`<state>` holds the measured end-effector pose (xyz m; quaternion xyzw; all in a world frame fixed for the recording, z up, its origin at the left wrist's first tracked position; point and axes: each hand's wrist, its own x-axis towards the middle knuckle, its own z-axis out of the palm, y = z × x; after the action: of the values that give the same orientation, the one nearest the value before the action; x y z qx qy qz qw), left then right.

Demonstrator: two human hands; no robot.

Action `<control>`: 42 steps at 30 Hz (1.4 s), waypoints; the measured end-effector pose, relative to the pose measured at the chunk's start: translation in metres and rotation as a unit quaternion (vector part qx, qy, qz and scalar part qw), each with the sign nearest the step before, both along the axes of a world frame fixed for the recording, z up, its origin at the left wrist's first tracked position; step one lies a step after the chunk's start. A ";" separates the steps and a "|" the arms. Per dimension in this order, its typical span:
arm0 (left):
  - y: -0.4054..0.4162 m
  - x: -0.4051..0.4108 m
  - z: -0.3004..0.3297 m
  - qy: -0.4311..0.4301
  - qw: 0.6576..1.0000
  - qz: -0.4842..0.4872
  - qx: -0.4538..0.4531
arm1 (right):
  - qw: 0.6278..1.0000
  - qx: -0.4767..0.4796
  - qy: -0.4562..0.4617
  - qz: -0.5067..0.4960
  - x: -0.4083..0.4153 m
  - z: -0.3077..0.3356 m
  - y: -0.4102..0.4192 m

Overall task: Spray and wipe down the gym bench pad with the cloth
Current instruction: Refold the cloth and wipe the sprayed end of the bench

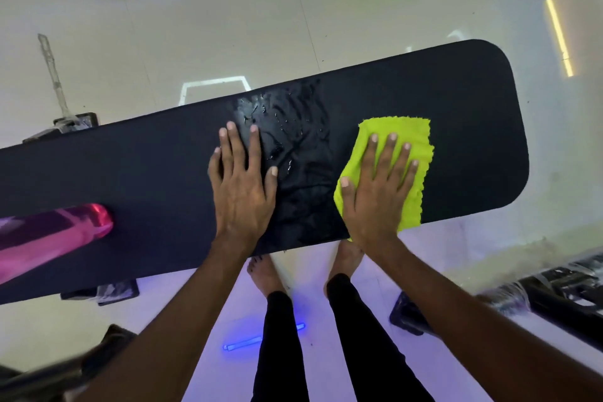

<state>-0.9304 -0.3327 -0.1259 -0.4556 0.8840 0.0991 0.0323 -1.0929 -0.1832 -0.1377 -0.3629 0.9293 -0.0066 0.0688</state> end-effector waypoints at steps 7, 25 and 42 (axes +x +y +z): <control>0.003 0.021 -0.008 -0.021 0.999 -0.034 -0.023 | 0.958 -0.014 -0.016 0.285 -0.066 -0.004 -0.065; 0.014 0.060 -0.028 0.019 0.995 0.081 -0.062 | 0.951 -0.018 -0.032 0.306 -0.043 0.002 -0.111; 0.015 0.060 -0.032 0.042 0.992 0.095 -0.076 | 0.955 -0.029 -0.022 0.296 -0.031 0.003 -0.129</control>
<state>-0.8709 -0.3180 -0.1580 -0.5339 0.8424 0.0533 -0.0490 -1.1243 -0.3120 -0.1346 -0.6231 0.7780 -0.0207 0.0779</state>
